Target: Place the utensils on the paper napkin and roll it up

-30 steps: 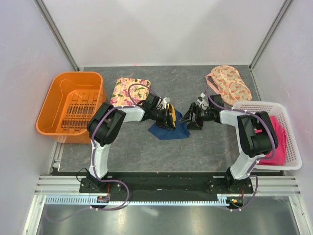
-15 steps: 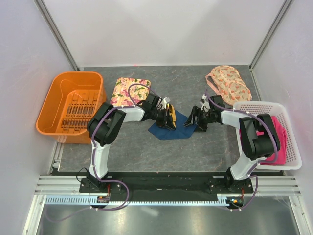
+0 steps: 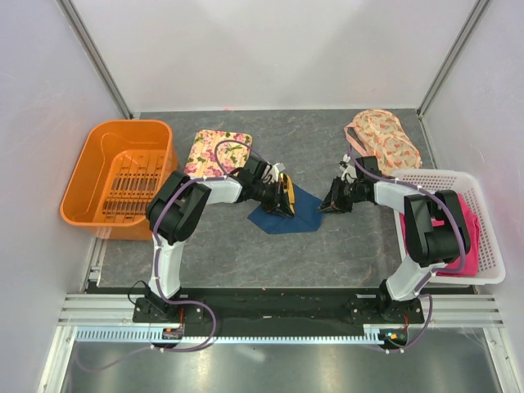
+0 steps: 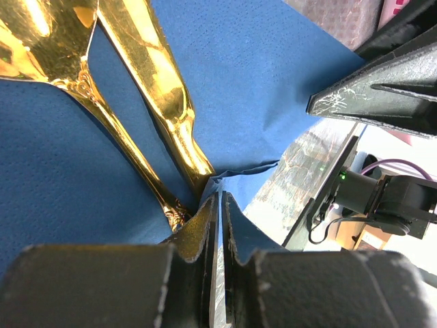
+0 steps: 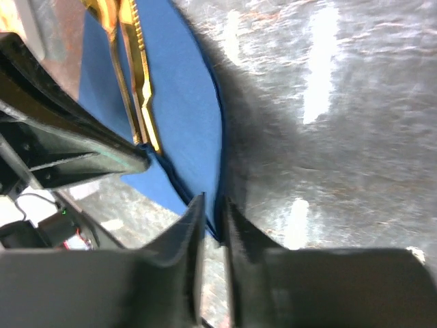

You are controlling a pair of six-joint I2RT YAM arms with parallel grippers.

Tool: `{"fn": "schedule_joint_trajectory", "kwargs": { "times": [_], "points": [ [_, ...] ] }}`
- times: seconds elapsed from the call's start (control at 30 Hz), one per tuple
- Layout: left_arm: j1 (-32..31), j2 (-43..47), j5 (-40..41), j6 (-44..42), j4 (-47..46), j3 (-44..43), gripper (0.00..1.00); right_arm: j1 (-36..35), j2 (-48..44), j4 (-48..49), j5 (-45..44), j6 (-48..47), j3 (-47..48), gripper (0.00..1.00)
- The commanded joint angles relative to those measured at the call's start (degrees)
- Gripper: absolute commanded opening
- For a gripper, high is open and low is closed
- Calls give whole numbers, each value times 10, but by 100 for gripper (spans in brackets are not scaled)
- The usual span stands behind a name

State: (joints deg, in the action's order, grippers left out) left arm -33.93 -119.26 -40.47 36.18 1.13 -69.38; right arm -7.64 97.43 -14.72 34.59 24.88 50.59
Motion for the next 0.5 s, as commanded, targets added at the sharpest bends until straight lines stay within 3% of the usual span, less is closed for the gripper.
{"fn": "schedule_joint_trajectory", "kwargs": {
  "times": [0.0, 0.13, 0.47],
  "points": [
    [-1, -5, 14, -9, 2, -10, 10, -1, -12, 2, 47, 0, 19, 10],
    [-1, -4, 14, -9, 3, -10, 10, -3, -13, 13, 79, 24, 18, 0],
    [-1, -4, 15, -9, 4, -10, 10, -33, 2, 69, 114, 106, 14, 0]
  ]
}}
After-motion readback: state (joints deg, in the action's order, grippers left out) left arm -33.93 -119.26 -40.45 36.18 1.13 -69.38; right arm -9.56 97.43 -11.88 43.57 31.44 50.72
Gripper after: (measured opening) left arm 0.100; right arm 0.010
